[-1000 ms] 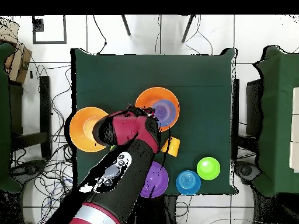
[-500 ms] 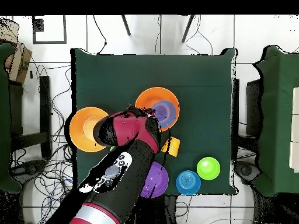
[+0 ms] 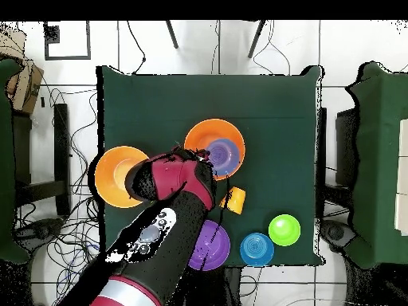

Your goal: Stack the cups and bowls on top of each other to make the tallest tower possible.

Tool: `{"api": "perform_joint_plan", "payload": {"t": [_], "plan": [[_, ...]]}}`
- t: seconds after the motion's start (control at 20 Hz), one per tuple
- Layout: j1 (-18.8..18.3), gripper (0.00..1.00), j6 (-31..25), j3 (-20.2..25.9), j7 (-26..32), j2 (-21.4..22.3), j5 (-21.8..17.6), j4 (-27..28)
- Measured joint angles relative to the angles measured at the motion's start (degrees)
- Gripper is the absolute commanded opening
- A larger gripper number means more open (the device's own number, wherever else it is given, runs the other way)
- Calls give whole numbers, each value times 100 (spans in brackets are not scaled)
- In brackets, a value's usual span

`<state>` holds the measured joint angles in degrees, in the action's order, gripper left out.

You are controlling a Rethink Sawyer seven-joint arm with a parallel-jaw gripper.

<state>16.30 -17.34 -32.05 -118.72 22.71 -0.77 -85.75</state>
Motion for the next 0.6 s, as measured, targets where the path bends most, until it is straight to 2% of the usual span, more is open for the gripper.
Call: {"api": "perform_joint_plan", "payload": {"t": [0.6], "plan": [[338, 0, 1, -158, 0, -250, 1, -2]]}}
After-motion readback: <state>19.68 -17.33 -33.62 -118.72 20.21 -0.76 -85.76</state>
